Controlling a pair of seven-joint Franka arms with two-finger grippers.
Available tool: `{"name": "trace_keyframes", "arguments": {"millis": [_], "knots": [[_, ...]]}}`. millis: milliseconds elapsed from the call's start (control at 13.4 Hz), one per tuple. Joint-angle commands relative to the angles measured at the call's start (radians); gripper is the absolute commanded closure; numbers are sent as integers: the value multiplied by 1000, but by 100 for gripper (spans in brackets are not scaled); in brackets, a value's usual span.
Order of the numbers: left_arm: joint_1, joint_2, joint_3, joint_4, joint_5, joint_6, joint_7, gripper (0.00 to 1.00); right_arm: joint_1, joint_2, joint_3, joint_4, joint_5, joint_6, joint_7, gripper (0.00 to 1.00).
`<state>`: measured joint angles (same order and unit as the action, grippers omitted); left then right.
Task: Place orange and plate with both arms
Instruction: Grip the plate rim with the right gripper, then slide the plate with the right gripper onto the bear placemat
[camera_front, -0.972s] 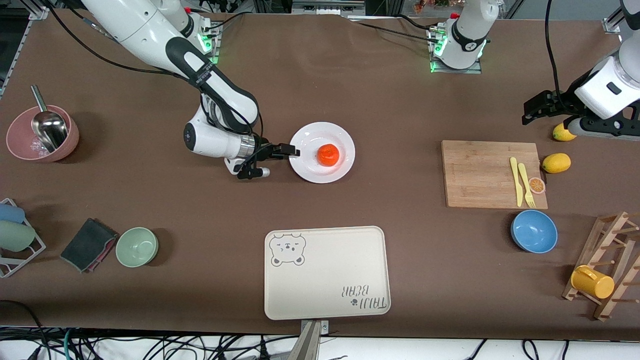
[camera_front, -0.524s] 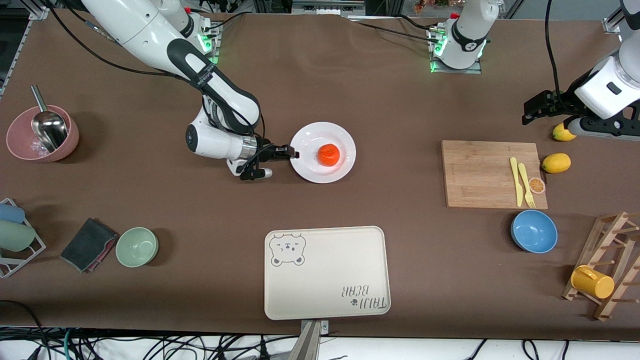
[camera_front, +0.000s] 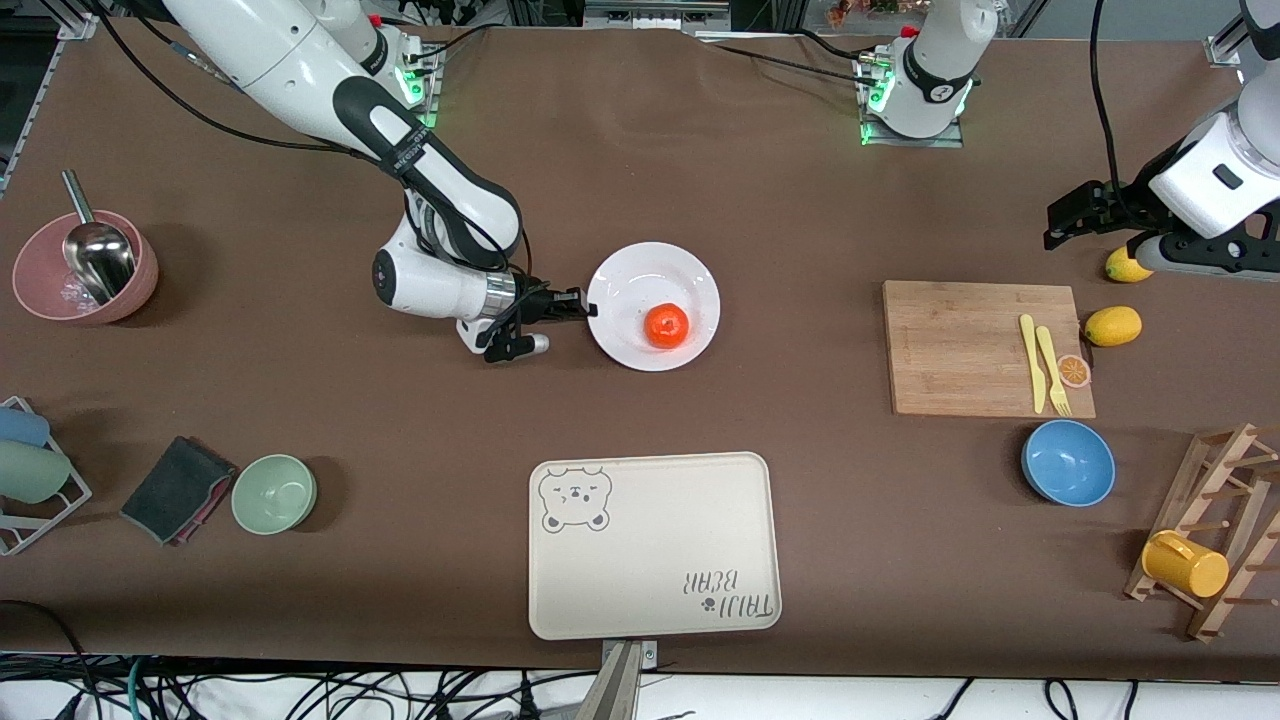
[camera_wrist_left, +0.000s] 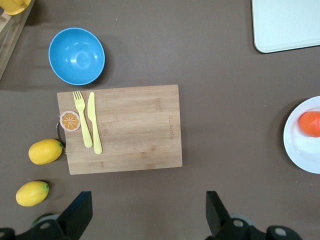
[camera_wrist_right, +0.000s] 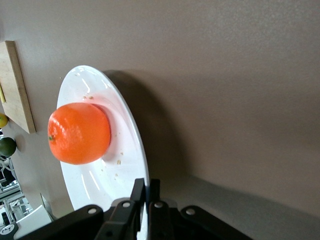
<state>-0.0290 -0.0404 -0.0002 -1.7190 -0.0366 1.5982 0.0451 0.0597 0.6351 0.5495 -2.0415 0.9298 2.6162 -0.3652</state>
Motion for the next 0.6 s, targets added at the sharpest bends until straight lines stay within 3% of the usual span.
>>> {"name": "trace_keyframes", "arguments": {"millis": [0,524], "knots": [[-5,16,0,35,18,-24,5,0,-15,18,3,32,17,2,-27,100],[-5,16,0,35,18,-24,5,0,-110,-5,0,157,47,-126,-23,100]]}}
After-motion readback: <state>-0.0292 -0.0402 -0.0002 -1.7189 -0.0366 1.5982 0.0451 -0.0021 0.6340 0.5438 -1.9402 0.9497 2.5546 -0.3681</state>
